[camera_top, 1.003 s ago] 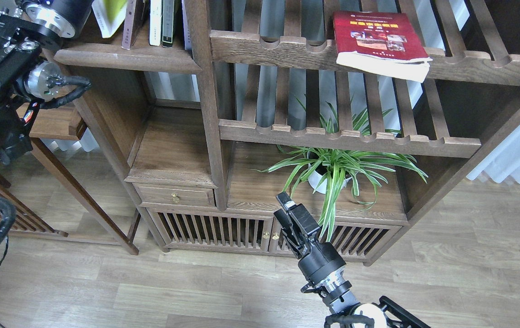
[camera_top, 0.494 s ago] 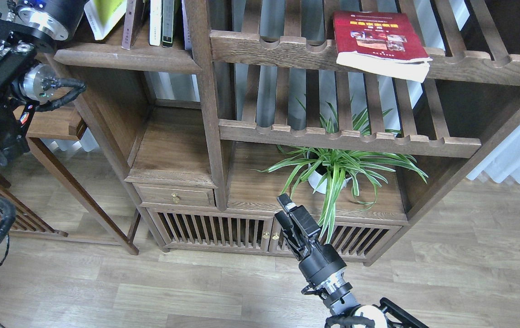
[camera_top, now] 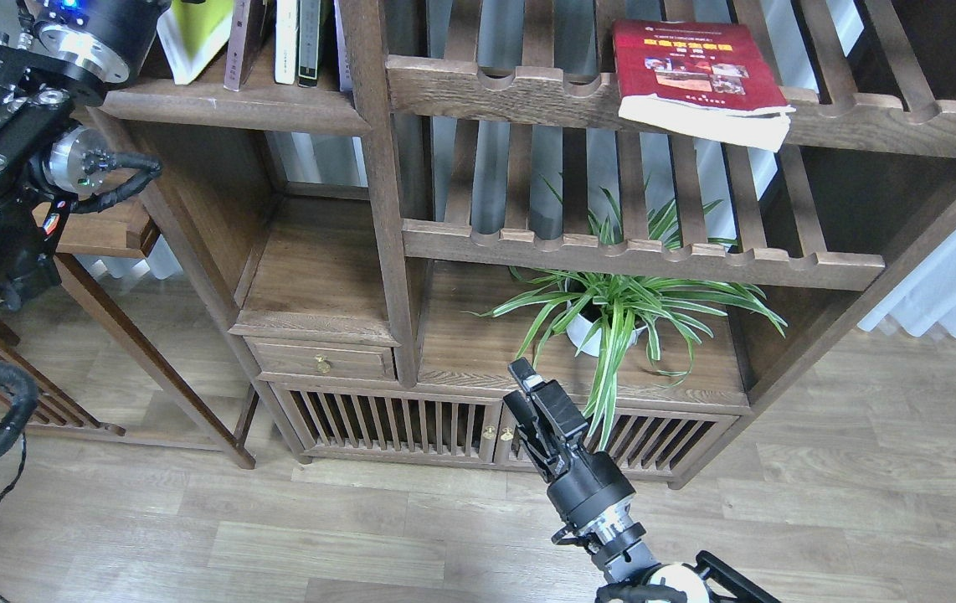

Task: Organize books on shelf

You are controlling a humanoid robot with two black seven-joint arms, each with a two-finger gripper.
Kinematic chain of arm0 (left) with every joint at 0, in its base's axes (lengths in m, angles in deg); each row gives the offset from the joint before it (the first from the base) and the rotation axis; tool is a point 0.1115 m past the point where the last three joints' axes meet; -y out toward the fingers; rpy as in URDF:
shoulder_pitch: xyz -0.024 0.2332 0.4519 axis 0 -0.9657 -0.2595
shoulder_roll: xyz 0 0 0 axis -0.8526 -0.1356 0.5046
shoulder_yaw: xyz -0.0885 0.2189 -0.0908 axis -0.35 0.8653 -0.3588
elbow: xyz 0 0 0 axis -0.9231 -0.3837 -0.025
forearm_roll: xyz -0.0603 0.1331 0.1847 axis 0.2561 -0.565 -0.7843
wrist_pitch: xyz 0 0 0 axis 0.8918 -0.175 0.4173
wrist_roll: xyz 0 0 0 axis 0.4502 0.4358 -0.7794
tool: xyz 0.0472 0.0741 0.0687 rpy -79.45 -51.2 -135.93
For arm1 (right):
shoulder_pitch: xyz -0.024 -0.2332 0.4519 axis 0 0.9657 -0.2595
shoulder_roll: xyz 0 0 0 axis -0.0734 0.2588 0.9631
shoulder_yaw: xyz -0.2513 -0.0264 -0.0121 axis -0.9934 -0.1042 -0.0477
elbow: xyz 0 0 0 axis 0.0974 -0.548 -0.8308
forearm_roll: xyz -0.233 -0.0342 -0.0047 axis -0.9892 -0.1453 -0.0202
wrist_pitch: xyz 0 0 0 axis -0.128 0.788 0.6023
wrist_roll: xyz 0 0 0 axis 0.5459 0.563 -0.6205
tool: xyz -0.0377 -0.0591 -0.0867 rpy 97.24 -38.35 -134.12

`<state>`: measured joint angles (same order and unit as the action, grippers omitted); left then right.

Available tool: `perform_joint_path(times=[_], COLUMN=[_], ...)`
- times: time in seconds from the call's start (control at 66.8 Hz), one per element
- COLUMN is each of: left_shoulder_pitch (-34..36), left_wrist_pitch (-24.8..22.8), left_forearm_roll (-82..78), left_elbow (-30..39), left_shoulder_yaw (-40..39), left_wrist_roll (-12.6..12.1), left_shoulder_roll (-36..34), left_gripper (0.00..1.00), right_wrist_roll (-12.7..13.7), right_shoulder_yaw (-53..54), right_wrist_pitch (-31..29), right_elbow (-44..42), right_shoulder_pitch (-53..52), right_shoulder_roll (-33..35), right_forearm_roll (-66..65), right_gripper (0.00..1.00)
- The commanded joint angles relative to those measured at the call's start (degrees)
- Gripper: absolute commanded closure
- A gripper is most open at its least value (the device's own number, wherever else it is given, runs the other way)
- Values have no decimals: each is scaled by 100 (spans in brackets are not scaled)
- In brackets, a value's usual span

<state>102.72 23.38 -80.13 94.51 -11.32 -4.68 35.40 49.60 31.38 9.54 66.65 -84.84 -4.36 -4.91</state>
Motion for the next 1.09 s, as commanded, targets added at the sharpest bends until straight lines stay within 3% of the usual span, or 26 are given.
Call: perform_joint_path(times=[0.0, 0.539, 0.794, 1.078], left_shoulder_pitch=[-20, 24, 24, 24], left_wrist_pitch=[5, 93, 181, 137], left_forearm_roll=[9, 9, 18, 26], left_elbow=[62, 554, 1213, 1477], left_shoulder_yaw=[32, -82, -477, -987], left_wrist_roll=[20, 2, -51, -33], left_shoulder_roll=[34, 280, -19, -54], left_gripper=[55, 55, 55, 55], right_wrist_roll=[8, 17, 52, 17], right_shoulder_yaw=[-8, -26, -34, 53], right_wrist_pitch=[0, 0, 0, 0], right_elbow=[0, -70, -88, -167], right_shoulder_pitch=[-7, 81, 99, 160], right_shoulder_roll=[0, 35, 70, 70], right_forearm_roll=[0, -44, -79, -36], right_gripper=[17, 17, 17, 17])
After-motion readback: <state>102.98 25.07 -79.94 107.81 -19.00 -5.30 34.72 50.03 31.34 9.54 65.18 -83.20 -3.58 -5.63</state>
